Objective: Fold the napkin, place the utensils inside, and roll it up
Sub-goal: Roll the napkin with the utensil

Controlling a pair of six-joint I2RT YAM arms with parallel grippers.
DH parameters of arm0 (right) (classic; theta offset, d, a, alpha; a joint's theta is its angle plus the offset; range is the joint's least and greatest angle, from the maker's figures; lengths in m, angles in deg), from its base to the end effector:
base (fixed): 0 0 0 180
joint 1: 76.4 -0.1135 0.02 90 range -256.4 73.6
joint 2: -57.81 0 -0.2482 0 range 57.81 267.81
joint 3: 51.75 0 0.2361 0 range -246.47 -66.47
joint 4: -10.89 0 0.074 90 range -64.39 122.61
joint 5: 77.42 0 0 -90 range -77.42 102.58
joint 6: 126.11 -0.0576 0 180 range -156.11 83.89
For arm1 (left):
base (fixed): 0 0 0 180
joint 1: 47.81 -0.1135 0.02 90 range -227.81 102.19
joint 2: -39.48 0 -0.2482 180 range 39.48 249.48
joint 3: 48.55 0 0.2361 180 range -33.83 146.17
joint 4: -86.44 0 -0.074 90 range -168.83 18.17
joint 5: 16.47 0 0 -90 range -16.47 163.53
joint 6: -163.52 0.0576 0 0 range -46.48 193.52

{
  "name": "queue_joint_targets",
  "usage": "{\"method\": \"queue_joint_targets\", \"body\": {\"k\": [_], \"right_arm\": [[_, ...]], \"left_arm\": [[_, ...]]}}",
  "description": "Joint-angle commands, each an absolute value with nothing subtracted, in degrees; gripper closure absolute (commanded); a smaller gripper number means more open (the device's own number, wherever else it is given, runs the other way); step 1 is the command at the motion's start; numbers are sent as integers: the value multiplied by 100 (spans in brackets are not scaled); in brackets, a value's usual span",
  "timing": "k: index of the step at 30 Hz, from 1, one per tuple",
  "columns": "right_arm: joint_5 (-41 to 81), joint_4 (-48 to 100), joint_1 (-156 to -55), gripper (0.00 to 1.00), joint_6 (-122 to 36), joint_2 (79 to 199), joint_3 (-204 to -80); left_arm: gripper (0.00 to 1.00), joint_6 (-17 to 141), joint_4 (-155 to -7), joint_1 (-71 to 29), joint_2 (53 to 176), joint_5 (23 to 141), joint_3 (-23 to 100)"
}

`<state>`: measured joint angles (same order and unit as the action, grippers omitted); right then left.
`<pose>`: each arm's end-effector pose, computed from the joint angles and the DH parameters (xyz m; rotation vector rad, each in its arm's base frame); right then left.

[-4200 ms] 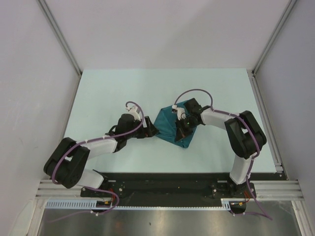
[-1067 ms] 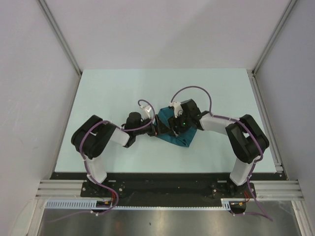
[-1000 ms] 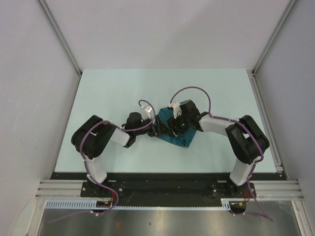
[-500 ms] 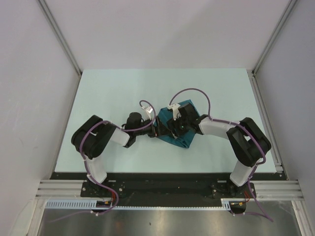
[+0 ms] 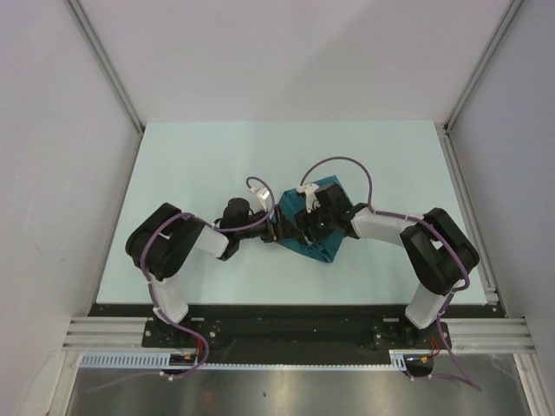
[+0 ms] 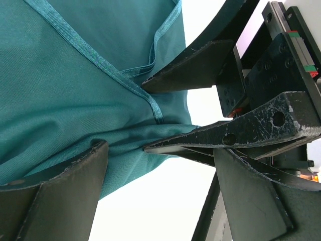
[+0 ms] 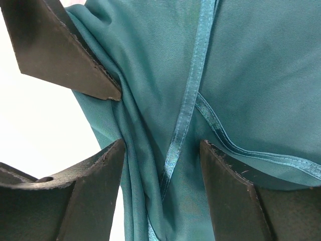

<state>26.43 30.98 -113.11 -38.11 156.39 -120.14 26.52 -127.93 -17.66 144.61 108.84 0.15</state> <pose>0.2676 0.2168 0.1403 -0.8513 2.3559 0.5864 0.2665 -0.1933 0.1109 0.1405 2.1854 -1.4323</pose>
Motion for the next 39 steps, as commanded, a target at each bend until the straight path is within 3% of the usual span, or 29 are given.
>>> {"method": "queue_joint_targets", "body": {"k": [1, 12, 19, 26, 39], "right_arm": [[2692, 3387, -11560, 34, -3963, 15686, -11929], [2005, 3352, -11603, 35, -3972, 15765, -11771], [1918, 3299, -11604, 35, -4024, 15871, -11745], [2023, 3273, -11577, 35, -4059, 15871, -11745], [2146, 3326, -11507, 35, -4033, 15827, -11771]], "left_arm": [[10, 2641, -13227, -1828, 14390, 10262, 185], [8, 2738, -12841, -1907, 13530, 10482, 299], [6, 3694, -11060, -2214, 12475, 10140, 291], [5, 4293, -10652, -2715, 12122, 9743, -113], [34, 4803, -10776, -2733, 13176, 10359, -61]]}}
